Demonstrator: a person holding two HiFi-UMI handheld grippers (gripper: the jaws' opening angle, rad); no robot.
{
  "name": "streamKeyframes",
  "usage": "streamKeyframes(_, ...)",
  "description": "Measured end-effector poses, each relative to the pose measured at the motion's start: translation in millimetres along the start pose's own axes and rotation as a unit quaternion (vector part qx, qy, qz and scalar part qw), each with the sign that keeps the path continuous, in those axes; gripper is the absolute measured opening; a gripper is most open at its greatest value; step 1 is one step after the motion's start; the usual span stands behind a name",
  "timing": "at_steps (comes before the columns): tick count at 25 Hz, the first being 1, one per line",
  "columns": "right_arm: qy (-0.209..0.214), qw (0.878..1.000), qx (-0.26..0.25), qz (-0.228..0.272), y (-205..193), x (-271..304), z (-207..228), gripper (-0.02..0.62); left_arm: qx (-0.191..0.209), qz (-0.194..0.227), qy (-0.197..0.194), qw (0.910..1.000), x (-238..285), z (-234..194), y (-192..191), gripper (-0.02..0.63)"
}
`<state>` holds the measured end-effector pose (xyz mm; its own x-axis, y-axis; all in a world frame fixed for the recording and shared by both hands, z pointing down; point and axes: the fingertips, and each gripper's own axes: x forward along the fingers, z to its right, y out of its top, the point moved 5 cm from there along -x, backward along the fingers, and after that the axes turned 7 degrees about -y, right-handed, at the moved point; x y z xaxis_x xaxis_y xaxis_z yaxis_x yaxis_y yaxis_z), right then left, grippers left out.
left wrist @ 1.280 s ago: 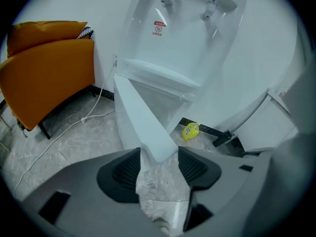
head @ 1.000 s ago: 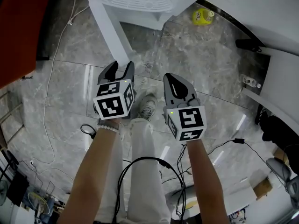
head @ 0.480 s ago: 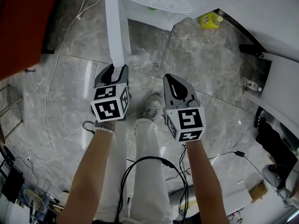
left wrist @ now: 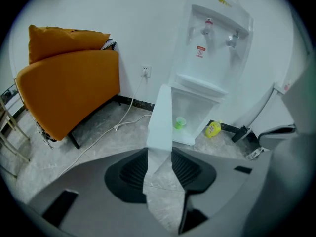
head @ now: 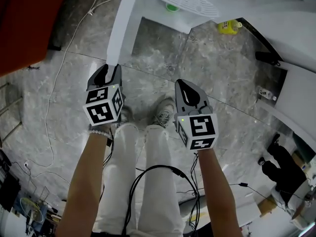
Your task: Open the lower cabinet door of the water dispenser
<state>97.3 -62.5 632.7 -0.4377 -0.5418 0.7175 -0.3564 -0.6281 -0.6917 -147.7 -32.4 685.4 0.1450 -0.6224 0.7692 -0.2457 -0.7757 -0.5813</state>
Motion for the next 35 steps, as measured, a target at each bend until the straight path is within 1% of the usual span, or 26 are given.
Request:
streamKeyframes(3,0.0,1.0,-0.001,0.0,1,0,-5,0.003,-0.009,0.011,0.022,0.9997,-4,-21,5,0.141)
streamKeyframes(6,-0.001,1.0,-0.004,-0.001,1,0,-8,0.003,-0.003,0.016,0.036,0.9992,-4,-36,11,0.123)
streamKeyframes(14,-0.007,1.0,-0.001,-0.006,-8,0,-12,0.003,0.012,0.026,0.058,0.9979,-1,-70,25,0.112)
streamKeyframes(19,-0.015,1.0,0.004,-0.003,-9,-3,-12,0.003,0.023,0.031,0.061,0.9974,3,-84,28,0.11)
streamKeyframes(23,-0.019,1.0,0.001,-0.002,-10,-4,-10,0.003,0.014,0.037,0.067,0.997,5,-90,33,0.11)
streamKeyframes(30,-0.024,1.0,0.001,-0.004,-9,-3,-12,0.003,0.011,0.056,0.056,0.9968,-4,-88,34,0.108)
streamKeyframes(32,-0.024,1.0,0.003,-0.003,-6,-6,-16,0.003,0.013,0.056,0.051,0.997,-13,-83,32,0.094)
streamKeyframes(35,-0.02,1.0,0.005,-0.001,2,-11,-25,0.003,0.024,0.06,0.048,0.9968,-33,-74,34,0.047)
